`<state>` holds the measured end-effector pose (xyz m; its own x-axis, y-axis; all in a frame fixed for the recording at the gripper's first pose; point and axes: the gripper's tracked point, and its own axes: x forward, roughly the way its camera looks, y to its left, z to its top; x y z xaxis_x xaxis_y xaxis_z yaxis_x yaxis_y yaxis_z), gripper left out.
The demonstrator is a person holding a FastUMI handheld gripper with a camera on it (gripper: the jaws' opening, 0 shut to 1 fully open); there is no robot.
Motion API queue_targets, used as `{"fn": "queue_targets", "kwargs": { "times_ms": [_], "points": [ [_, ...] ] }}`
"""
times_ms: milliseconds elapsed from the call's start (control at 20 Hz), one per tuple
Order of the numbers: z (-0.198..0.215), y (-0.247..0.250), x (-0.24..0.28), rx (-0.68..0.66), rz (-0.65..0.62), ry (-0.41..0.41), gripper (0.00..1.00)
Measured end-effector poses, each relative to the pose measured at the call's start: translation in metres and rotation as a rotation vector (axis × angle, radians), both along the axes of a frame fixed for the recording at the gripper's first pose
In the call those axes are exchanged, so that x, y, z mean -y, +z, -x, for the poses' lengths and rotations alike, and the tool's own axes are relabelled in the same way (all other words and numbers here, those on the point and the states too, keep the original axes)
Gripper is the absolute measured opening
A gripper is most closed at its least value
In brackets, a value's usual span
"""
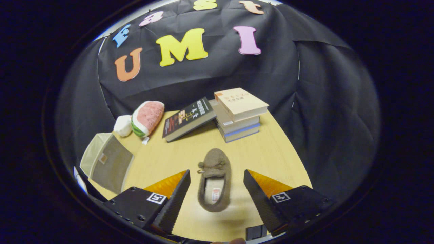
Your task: Open the storage box then place both shoes into the box .Put the left shoe in first, then the right shoe, with the right side of both shoes facing outward in a uniform manner.
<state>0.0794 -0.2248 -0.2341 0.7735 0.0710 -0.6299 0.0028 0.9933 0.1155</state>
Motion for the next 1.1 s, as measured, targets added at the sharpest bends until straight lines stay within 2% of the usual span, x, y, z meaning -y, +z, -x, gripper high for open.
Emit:
{"fn": "queue_targets", "kwargs": {
  "times_ms": [450,650,750,850,900,1000,1100],
  "points": [
    [-0.023,-0.089,0.009,-0.182,0.025,0.068,0.94],
    [-0.033,-0.106,0.009,-0.230,-0.005,0.043,0.62],
    [-0.028,-0.103,0.006,-0.251,-0.017,0.036,0.60],
    [-0.036,-0.117,0.001,-0.270,-0.021,0.040,0.18],
    [-0.038,-0.117,0.004,-0.273,-0.003,0.026,0.23],
    [-0.038,-0.116,0.005,-0.284,-0.025,0.005,0.02],
    [-0.039,-0.115,0.004,-0.291,-0.052,-0.017,0.00]
  ]
}}
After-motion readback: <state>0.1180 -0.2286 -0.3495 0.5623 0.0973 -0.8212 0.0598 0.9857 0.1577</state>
